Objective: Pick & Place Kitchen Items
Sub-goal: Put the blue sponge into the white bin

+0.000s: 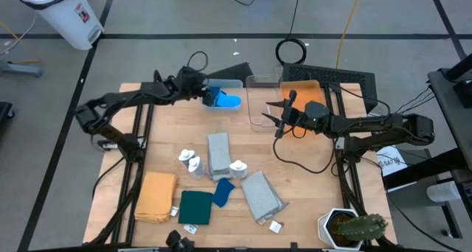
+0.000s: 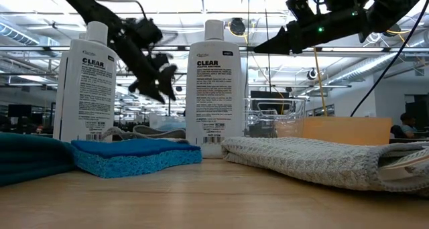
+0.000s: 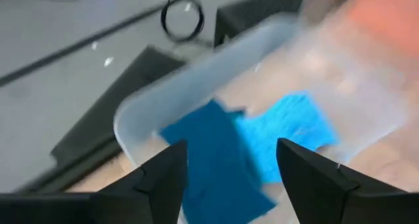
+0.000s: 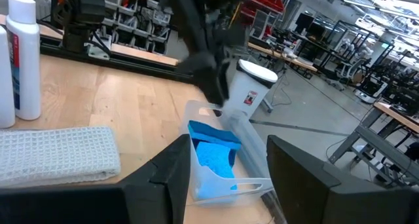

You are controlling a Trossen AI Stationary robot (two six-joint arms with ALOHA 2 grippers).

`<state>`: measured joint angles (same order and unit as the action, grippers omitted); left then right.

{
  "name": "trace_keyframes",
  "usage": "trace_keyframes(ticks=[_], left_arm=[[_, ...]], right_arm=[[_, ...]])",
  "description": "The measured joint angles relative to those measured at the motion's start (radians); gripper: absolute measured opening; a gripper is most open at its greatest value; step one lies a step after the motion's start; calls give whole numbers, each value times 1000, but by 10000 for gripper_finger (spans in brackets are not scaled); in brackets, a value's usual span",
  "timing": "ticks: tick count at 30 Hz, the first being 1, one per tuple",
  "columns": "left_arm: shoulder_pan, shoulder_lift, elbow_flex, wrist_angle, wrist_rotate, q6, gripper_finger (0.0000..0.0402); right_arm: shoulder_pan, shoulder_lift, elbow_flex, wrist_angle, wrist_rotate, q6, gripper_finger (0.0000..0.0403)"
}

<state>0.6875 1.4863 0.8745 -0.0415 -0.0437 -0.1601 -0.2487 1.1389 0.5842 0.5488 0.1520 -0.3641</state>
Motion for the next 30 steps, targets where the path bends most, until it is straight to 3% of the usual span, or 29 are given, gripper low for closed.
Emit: trace_keyframes(ticks=[8,12,19,23,30], left_arm=[[-125,-257,0,-10,177,-32,241],[-290,-323,0,-12,264,-48,241],[-641,-317,0,-20,287,-15,241],[-817,-283,0,-30,234,-4,242],[-1051,-141,0,16,-13,-107,242]], right_arm=[[0,0,0,-38,0,8,169],[12,0,0,-55,1,16,169],[94,0,0,-53,3,15,169],[147,0,0,-47,3,14,169],[235,0,0,-30,9,12,169]])
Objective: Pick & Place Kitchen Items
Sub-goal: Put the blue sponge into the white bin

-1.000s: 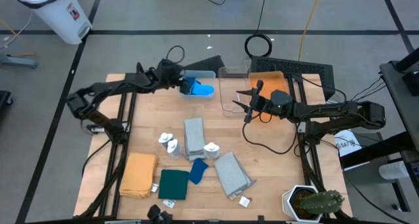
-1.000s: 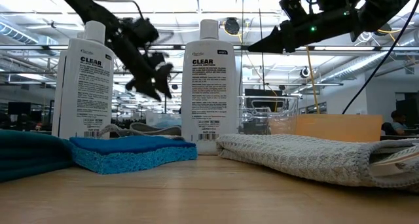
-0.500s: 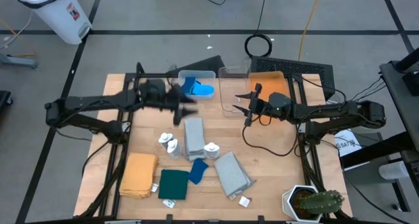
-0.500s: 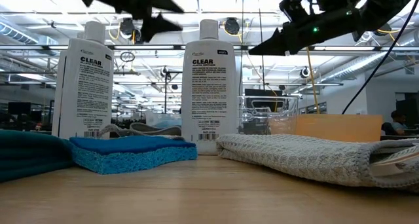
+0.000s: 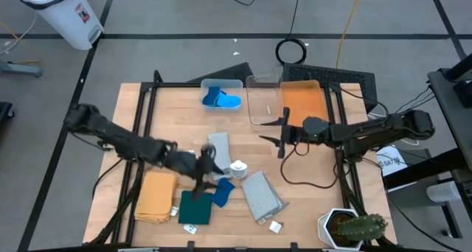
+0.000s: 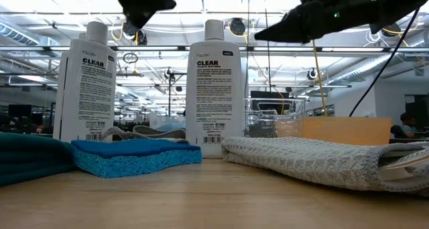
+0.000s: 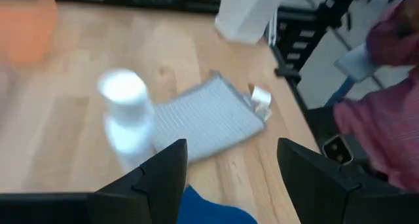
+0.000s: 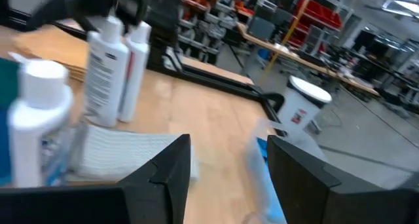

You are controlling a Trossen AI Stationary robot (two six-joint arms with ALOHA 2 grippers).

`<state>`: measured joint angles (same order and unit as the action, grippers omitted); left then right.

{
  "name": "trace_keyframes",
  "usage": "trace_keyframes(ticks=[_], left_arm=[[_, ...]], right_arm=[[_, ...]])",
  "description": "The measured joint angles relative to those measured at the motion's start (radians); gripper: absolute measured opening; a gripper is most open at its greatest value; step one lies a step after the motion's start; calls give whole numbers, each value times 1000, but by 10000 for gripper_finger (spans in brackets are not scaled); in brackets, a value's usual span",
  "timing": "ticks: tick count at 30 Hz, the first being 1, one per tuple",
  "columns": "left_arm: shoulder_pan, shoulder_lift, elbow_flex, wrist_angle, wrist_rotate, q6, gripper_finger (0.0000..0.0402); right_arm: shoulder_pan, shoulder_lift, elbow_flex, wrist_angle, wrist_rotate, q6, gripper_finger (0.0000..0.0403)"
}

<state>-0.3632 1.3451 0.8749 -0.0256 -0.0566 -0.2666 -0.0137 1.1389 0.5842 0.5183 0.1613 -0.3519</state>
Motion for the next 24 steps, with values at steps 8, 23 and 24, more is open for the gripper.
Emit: trace_keyframes(ticks=[8,23,24], left_arm=[[-119,186,0,98,-90,-168,241],[-158,338,0,-93,-213,-529,241],[-154,339,0,-112,-214,-559,241]], right_arm=[[73,0,0,75,2,-8,169],[156,0,0,83,127,-32,169],[160,0,0,85,127,-35,169]])
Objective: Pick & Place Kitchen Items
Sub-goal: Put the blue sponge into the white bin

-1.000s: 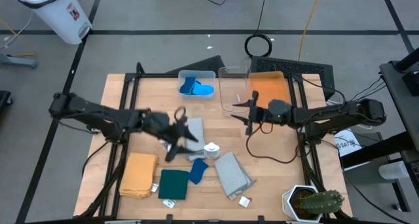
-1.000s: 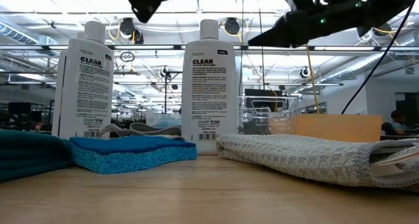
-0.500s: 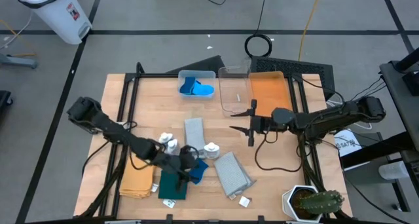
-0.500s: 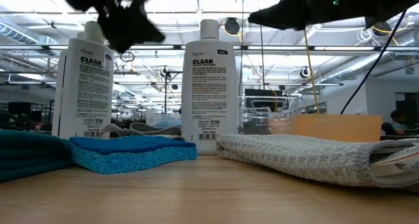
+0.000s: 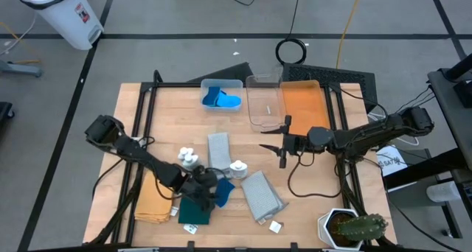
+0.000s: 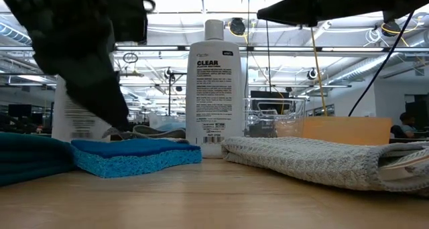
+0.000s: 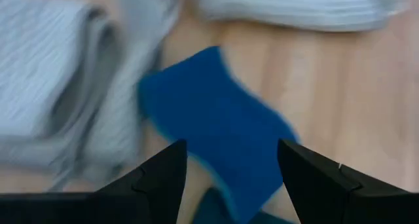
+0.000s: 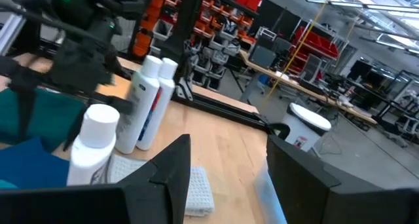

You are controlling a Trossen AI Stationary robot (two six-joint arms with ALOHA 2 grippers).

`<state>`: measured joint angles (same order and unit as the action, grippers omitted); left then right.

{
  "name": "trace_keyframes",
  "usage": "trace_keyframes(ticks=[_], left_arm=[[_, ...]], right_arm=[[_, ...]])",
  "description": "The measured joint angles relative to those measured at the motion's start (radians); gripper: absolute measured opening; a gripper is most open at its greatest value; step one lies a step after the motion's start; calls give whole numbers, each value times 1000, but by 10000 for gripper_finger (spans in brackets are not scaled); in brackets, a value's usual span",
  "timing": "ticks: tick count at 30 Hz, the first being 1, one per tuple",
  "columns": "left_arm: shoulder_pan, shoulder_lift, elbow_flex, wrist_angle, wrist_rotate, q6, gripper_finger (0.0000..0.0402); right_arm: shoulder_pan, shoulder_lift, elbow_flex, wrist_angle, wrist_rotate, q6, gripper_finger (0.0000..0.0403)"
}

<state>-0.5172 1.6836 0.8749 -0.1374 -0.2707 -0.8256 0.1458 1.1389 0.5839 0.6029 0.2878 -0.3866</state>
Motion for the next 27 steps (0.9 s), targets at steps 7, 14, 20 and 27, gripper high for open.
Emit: trace_keyframes(ticks=[7,14,20,27], left_arm=[[5,0,0,-23,0,-50,241],[40,44,0,11,43,-79,241],[70,108,3,50,154,-85,241],[85,107,3,72,166,-96,241]], right_arm=[[0,0,0,7,0,0,169],[0,0,0,7,0,0,169],[0,0,0,3,0,5,169],[0,0,-1,6,0,7,169]])
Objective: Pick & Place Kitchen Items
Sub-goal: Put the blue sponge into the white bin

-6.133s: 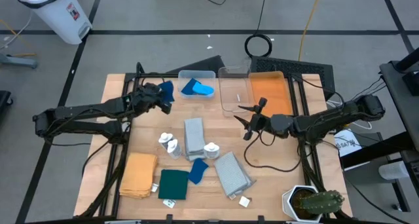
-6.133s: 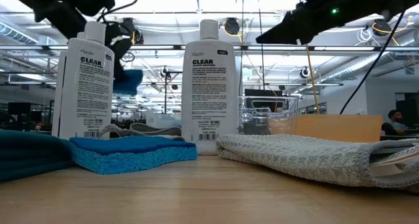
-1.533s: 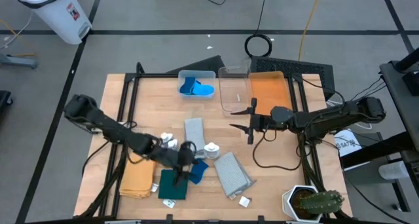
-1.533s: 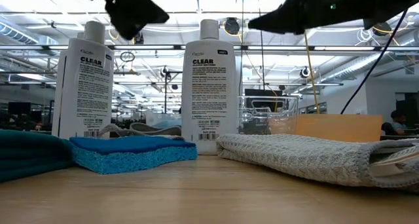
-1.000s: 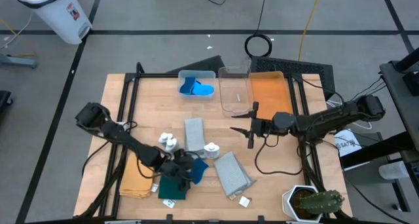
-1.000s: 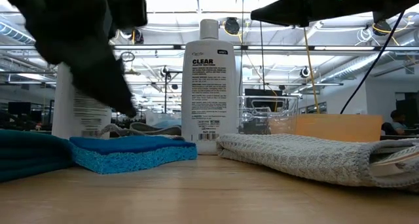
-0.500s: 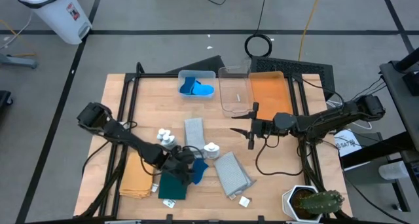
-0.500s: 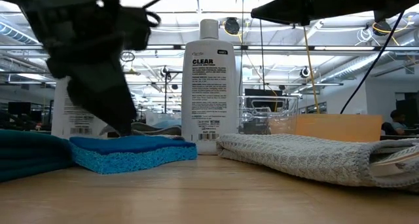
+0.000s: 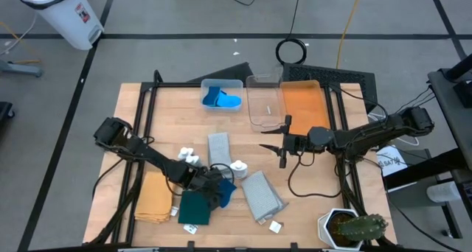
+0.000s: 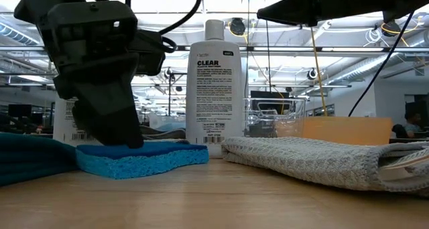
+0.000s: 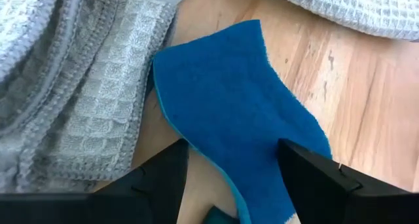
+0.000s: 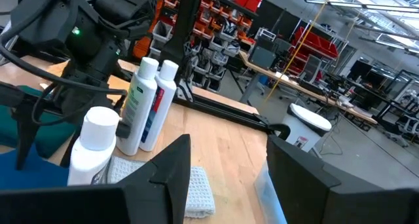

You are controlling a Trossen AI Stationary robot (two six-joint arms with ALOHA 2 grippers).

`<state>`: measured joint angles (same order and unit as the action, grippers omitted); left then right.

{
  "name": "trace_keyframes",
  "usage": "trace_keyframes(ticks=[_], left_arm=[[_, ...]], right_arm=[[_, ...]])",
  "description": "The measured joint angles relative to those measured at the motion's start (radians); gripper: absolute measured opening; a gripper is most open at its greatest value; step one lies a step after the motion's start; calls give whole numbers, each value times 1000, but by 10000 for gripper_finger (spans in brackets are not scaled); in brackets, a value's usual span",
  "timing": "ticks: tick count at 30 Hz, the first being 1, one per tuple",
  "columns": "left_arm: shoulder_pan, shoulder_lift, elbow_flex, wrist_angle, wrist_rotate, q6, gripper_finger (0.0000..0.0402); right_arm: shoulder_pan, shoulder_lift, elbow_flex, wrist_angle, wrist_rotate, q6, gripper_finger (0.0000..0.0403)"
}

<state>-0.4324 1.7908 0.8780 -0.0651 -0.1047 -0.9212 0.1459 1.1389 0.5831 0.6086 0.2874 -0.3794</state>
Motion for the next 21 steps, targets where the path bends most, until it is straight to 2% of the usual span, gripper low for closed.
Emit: trace_keyframes(ticks=[4,13,21], left_arm=[[0,0,-1,-7,0,-2,217],[1,3,-3,-11,18,-30,88],[15,4,-3,-7,70,-13,19]], right_arm=[[0,0,0,0,0,0,169],[0,0,0,0,0,0,169],[0,0,0,0,0,0,169]])
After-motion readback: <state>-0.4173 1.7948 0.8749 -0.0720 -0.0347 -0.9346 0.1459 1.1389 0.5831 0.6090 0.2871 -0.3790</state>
